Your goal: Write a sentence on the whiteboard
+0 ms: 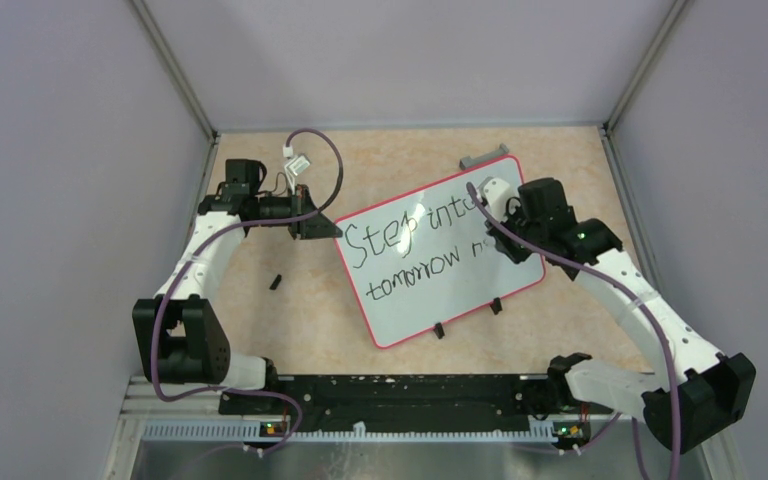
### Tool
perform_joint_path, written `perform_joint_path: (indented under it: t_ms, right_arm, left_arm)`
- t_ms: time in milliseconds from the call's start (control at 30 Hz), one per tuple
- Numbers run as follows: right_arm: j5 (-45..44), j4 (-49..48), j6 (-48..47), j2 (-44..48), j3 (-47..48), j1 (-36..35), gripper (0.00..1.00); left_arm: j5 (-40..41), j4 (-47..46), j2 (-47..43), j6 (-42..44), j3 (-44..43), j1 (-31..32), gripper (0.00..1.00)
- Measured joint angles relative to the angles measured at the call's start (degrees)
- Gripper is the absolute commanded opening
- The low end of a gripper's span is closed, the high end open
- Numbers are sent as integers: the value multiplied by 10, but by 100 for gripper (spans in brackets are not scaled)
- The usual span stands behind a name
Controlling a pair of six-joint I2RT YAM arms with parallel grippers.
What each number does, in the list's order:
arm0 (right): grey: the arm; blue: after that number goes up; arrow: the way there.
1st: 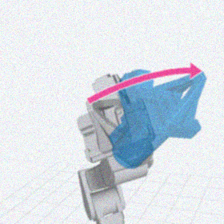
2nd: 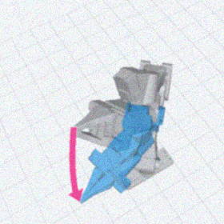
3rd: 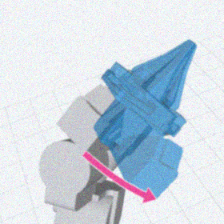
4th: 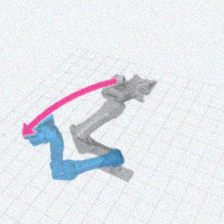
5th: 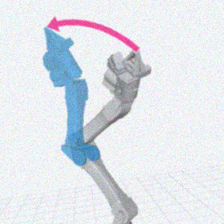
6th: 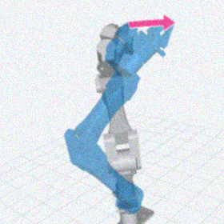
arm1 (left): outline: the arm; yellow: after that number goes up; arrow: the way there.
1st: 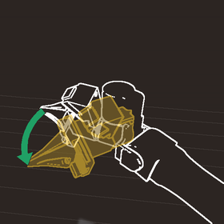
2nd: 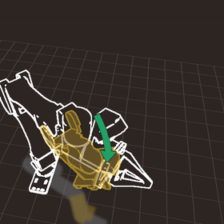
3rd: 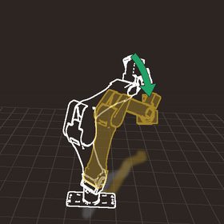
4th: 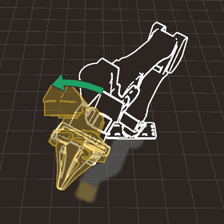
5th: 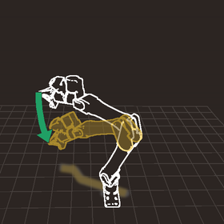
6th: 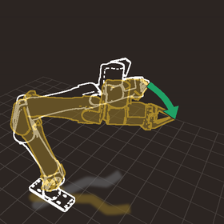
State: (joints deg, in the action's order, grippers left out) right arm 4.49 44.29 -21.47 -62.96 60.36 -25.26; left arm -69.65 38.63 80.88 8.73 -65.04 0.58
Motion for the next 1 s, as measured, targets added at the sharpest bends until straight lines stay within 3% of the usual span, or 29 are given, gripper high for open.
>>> perform_joint_path:
  t_ms: [467, 1000]
  right_arm:
    - [-45, -4, -10, 5, -7, 0, 0]
    - [-12, -6, 5, 18, -7, 0, 0]
  left_arm:
    - [0, 0, 0, 0, 0, 0, 0]
    - [0, 1, 0, 2, 0, 0, 0]
